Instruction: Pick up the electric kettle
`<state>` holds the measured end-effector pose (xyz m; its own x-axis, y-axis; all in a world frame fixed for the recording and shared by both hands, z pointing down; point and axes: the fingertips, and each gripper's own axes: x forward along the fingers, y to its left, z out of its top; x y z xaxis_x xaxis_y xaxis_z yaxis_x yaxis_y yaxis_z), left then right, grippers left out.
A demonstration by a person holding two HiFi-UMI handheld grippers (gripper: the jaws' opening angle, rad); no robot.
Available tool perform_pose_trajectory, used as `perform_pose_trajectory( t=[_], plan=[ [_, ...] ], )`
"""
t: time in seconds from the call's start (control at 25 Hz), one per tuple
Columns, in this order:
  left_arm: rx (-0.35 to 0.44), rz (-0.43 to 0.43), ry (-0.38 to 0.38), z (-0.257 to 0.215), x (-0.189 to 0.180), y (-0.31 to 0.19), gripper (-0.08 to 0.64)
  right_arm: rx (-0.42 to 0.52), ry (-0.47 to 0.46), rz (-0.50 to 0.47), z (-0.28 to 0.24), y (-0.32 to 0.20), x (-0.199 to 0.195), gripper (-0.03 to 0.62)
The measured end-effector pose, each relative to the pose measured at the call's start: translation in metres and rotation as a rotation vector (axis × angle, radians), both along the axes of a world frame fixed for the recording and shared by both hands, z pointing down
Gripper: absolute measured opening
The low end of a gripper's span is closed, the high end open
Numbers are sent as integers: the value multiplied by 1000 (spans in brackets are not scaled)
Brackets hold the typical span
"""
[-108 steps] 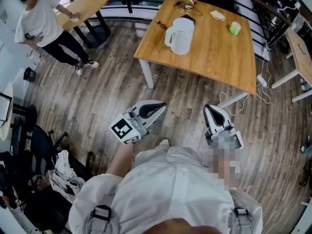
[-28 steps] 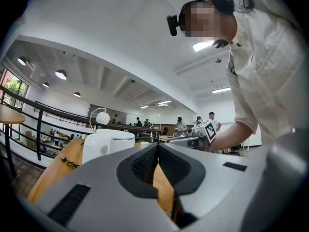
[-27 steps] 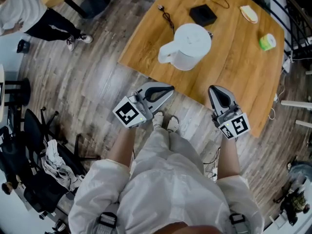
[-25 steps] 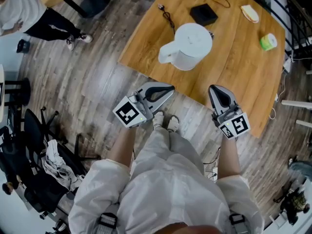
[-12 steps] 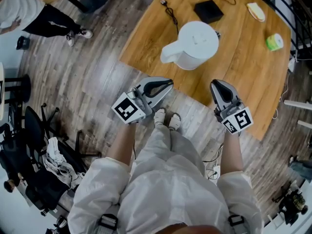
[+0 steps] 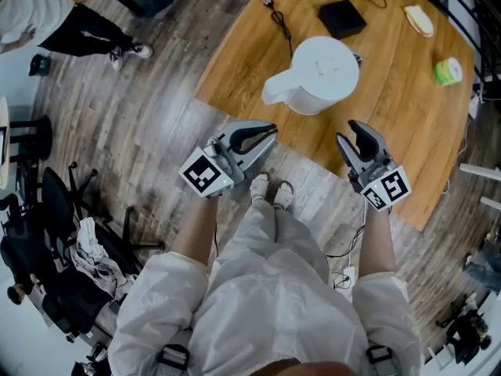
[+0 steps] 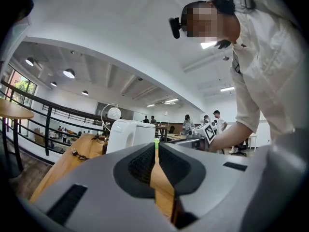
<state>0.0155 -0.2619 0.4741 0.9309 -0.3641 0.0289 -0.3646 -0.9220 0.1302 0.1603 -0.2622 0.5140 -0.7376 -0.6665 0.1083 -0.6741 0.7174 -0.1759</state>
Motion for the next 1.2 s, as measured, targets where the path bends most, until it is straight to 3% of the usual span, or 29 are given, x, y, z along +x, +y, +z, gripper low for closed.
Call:
perform_pose_trajectory(
  t=[0.16,0.28,0.44,0.72,1.2],
  plan=[
    [0,-22,-7,2,-5,-9,19,-19,-50,-31,3,-8,1,228],
    [0,-32,-20,4,-8,-9,137,-29,-53,-55,7,-10,0,266],
    [-6,-40,-30,7,-8,-12,175,-42,-59,-74,12,-17,2,288],
    [-2,-71,-36,9,-10,-24,269,-49,-86,-100,17,-28,2,383],
    [33,-170,-37,14,-14,-54,341,-39,-90,-117,24,-54,11,430]
  ],
)
